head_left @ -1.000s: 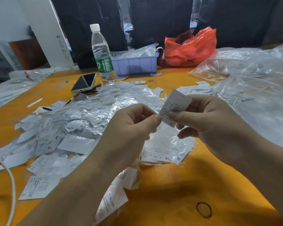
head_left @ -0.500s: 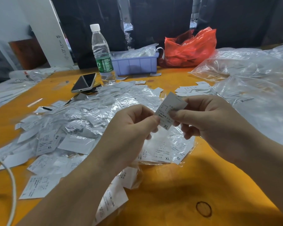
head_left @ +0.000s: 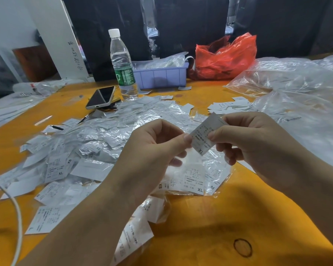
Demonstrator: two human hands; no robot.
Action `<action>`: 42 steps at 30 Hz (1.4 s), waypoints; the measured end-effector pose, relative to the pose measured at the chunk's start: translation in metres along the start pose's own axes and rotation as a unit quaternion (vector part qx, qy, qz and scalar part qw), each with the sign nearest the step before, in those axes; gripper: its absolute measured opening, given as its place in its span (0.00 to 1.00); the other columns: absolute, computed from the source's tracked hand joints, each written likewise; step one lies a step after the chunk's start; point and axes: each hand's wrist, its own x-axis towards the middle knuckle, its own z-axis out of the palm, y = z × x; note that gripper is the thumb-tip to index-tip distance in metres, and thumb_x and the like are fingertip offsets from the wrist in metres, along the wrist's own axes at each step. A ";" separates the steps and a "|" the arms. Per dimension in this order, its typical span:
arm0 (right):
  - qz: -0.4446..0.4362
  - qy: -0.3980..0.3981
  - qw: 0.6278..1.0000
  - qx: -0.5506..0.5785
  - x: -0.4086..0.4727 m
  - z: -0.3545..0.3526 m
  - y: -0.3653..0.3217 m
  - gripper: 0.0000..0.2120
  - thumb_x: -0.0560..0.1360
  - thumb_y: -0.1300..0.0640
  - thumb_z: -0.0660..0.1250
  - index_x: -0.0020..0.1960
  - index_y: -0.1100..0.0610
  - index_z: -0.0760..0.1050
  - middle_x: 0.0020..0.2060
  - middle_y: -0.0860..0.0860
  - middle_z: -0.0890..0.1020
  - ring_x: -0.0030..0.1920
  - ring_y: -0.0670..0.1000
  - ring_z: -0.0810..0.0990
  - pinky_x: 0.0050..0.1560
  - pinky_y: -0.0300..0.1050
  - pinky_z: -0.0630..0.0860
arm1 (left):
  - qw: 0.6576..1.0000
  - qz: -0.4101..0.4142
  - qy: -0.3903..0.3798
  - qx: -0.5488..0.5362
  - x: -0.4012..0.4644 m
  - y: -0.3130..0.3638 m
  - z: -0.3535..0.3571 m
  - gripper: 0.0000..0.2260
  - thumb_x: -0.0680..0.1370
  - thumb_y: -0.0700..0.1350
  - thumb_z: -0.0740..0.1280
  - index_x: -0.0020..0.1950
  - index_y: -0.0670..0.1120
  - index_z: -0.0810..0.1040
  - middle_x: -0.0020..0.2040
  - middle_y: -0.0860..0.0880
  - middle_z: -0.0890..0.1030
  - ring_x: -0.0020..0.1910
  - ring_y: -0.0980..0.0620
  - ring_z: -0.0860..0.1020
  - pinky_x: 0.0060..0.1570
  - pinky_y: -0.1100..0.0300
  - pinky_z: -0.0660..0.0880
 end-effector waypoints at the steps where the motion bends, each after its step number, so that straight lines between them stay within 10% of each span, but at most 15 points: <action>1: 0.000 -0.001 1.000 -0.001 0.000 0.000 0.000 0.10 0.73 0.64 0.67 0.36 0.57 0.84 0.28 0.54 0.78 0.27 0.47 0.71 0.27 0.39 0.70 | 1.000 0.000 0.000 0.000 0.000 0.000 0.000 0.10 0.67 0.49 0.73 0.42 0.43 0.80 0.39 0.46 0.85 0.35 0.53 0.81 0.36 0.62 0.79; 32: -0.004 -0.074 0.996 0.050 -0.004 0.005 -0.001 0.07 0.66 0.54 0.74 0.31 0.54 0.80 0.28 0.52 0.78 0.28 0.48 0.73 0.29 0.40 0.72 | 0.999 0.006 0.037 -0.003 0.000 -0.002 -0.002 0.20 0.60 0.53 0.76 0.48 0.47 0.79 0.38 0.46 0.85 0.37 0.47 0.84 0.36 0.61 0.80; 42: 0.033 -0.120 0.991 0.051 -0.002 0.005 0.003 0.04 0.70 0.63 0.72 0.44 0.60 0.84 0.32 0.55 0.82 0.28 0.48 0.76 0.28 0.38 0.73 | 1.000 -0.009 0.014 -0.020 -0.001 0.000 -0.003 0.19 0.61 0.52 0.76 0.47 0.46 0.79 0.40 0.43 0.85 0.37 0.46 0.84 0.36 0.60 0.80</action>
